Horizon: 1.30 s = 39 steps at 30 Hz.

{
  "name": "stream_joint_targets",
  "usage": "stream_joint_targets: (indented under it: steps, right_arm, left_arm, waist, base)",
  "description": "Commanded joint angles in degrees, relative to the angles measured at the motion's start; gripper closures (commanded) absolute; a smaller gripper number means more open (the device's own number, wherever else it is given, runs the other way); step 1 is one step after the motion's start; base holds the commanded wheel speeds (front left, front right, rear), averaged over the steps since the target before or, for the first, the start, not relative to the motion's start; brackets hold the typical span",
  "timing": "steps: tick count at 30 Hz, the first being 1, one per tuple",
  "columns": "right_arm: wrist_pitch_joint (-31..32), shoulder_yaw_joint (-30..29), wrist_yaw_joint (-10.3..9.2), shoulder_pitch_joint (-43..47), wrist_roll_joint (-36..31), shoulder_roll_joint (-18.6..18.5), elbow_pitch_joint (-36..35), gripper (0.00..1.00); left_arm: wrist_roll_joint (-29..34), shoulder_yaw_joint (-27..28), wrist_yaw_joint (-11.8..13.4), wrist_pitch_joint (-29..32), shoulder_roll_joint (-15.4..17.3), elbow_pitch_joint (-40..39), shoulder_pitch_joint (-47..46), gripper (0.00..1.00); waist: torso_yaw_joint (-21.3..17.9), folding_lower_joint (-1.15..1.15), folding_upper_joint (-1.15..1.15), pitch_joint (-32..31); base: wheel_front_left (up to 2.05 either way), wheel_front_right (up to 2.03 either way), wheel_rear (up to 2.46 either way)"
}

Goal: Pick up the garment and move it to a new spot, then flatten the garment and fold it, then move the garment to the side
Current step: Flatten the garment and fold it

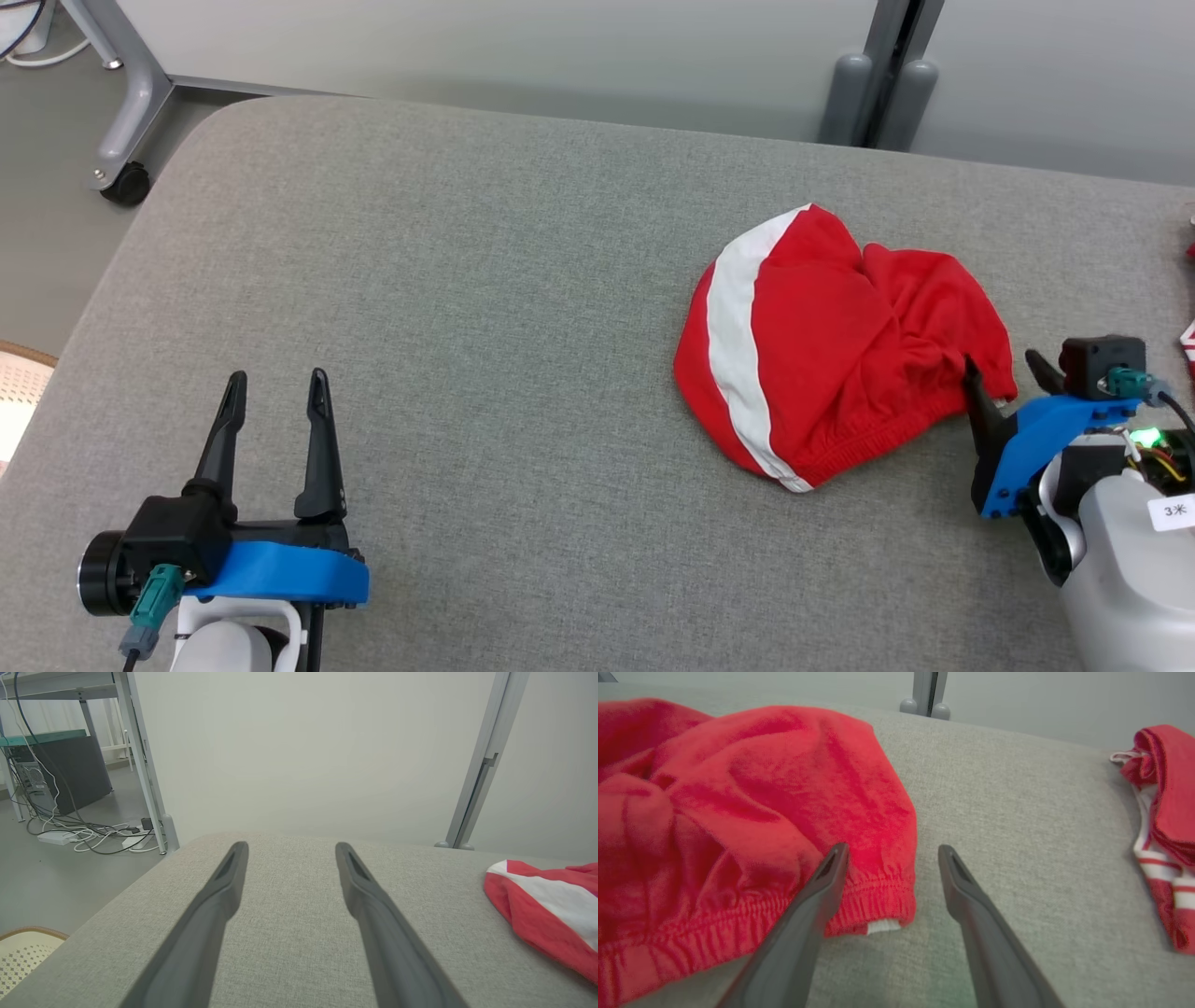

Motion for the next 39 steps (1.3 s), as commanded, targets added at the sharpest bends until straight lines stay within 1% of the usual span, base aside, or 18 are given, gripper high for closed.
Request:
stream_joint_targets:
  steps: [1,6,12,13,14,19,23,28,31,32,33,39]
  right_arm:
    - [-0.6,0.3,0.01,-1.1,-0.1,-0.1,2.2,0.00]
    - [-2.6,1.4,0.01,-2.3,-0.4,0.9,8.3,0.00]
    - [-4.7,3.2,0.01,-4.1,0.0,2.2,12.9,0.01]
    - [-5.0,3.5,0.01,-4.5,0.3,2.4,13.5,0.38]
    - [-5.4,3.8,0.01,-4.8,0.5,2.6,13.8,1.00]
    - [-8.5,5.4,0.01,-6.1,2.0,1.4,14.6,1.00]
    - [-10.0,6.1,0.00,-7.0,3.3,-2.2,14.0,1.00]
    - [-10.3,5.3,0.01,-9.1,4.2,-8.0,14.0,1.00]
    - [-10.5,4.7,0.01,-11.0,4.3,-9.8,14.0,1.00]
    - [-10.6,4.6,0.01,-11.4,4.2,-10.0,14.3,0.54]
    - [-10.5,4.6,0.01,-11.8,3.9,-10.2,14.6,0.00]
    - [-11.6,4.2,0.01,-13.3,3.3,-8.6,13.4,0.00]
  left_arm:
    - [0.2,-0.1,-0.2,-0.3,-0.1,0.1,-0.8,0.00]
    - [0.4,-0.1,-0.3,-0.3,-0.3,0.4,-1.1,0.00]
    - [0.4,-0.2,-0.5,-0.3,-0.4,0.8,-1.5,0.00]
    - [0.4,-0.2,-0.5,-0.3,-0.4,0.9,-1.6,0.00]
    - [0.4,-0.2,-0.5,-0.3,-0.5,1.0,-1.6,0.00]
    - [0.6,0.3,-0.5,-0.3,-0.5,1.2,-0.8,0.00]
    - [0.8,0.7,-0.5,-0.3,-0.6,0.8,-0.5,0.00]
    - [0.7,0.8,-0.5,-0.3,-0.7,0.4,-0.5,0.00]
    - [0.7,0.6,-0.5,-0.3,-0.8,0.1,-0.7,0.00]
    - [0.7,0.6,-0.5,-0.3,-0.8,0.1,-0.7,0.00]
    - [0.6,0.6,-0.5,-0.3,-0.8,0.1,-0.8,0.00]
    - [0.4,1.3,-0.4,-0.3,-1.0,0.2,-0.8,0.00]
  waist:
    - [0.3,-0.01,0.00,0.2]
    - [0.6,-0.01,0.00,0.3]
    - [0.6,-0.01,0.00,0.3]
    - [0.6,-0.01,0.00,0.3]
    - [0.6,-0.01,0.00,0.2]
    - [0.1,-0.01,0.00,-0.7]
    - [-0.3,-0.01,0.00,-1.2]
    - [-0.6,-0.01,0.00,-0.9]
    - [-0.7,-0.01,0.00,-0.3]
    - [-0.7,-0.01,0.00,-0.2]
    - [-0.7,-0.01,0.00,-0.1]
    - [-1.6,-0.01,0.00,-0.1]
  base:
    - [0.00,0.00,0.00]
    - [0.00,0.00,0.00]
    - [0.00,0.00,0.00]
    - [0.00,0.00,0.00]
    - [0.00,0.00,0.00]
    - [0.00,0.00,0.00]
    - [0.00,0.00,0.00]
    - [0.00,0.00,0.00]
    - [0.00,0.00,0.00]
    - [0.00,0.00,0.00]
    - [0.00,0.00,0.00]
    - [0.00,0.00,0.00]
